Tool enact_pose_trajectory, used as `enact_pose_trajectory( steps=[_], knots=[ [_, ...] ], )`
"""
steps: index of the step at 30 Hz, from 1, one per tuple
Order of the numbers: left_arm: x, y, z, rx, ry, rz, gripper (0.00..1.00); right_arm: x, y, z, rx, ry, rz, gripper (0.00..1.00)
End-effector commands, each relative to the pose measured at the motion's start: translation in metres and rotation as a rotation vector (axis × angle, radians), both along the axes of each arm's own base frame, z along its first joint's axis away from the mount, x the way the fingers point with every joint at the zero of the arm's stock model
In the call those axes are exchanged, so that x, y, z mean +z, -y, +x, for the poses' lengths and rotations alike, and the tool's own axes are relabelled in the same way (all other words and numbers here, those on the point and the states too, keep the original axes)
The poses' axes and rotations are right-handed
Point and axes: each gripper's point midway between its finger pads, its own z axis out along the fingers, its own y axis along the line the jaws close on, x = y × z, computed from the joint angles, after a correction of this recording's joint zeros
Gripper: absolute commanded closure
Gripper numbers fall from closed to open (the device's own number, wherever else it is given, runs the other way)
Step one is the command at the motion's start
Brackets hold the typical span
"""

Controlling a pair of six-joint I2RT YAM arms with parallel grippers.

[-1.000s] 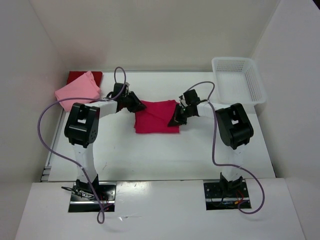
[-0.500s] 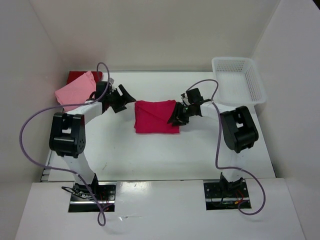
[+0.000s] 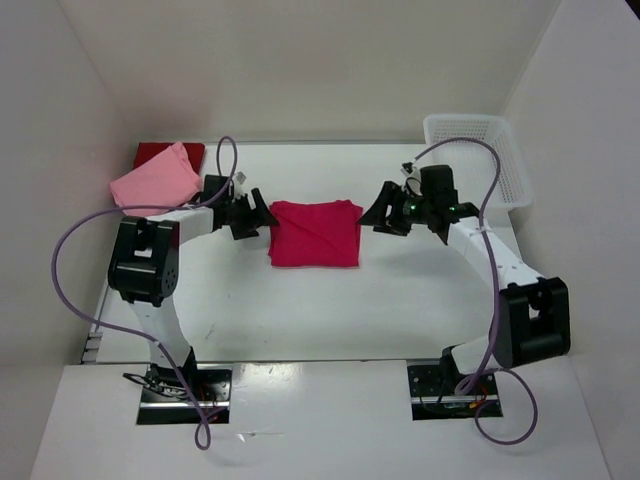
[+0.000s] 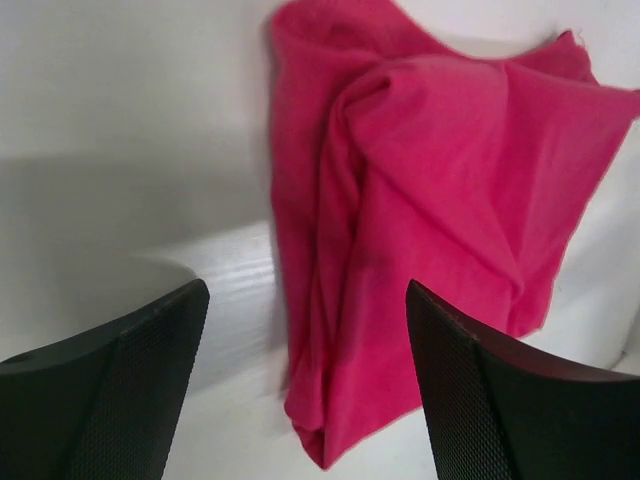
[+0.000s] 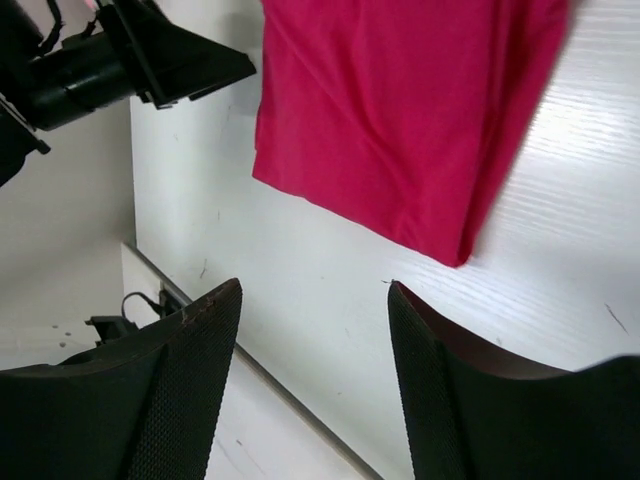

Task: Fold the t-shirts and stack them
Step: Put the neatly folded tshirt into the corner of the board with the left arm

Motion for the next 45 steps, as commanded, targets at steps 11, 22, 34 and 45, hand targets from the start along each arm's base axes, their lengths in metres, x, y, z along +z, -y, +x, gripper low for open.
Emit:
enact_pose_trajectory(
  steps=[11, 22, 34, 45],
  knots=[
    [-0.03, 0.081, -0.002, -0.243, -0.01, -0.153, 0.37, 0.003, 0.032, -0.02, -0.048, 0.003, 0.0, 0.32],
    [0.152, 0.123, 0.084, -0.255, 0.318, -0.222, 0.97, 0.0, 0.035, -0.031, -0.068, -0.009, 0.048, 0.32],
    [0.279, -0.142, 0.111, 0.226, 0.567, -0.211, 0.83, -0.007, 0.03, -0.029, -0.002, -0.033, 0.045, 0.32],
    [0.146, -0.257, -0.015, 0.834, 0.28, -0.223, 0.0, -0.008, 0.022, -0.04, 0.065, -0.051, 0.098, 0.31]
  ],
)
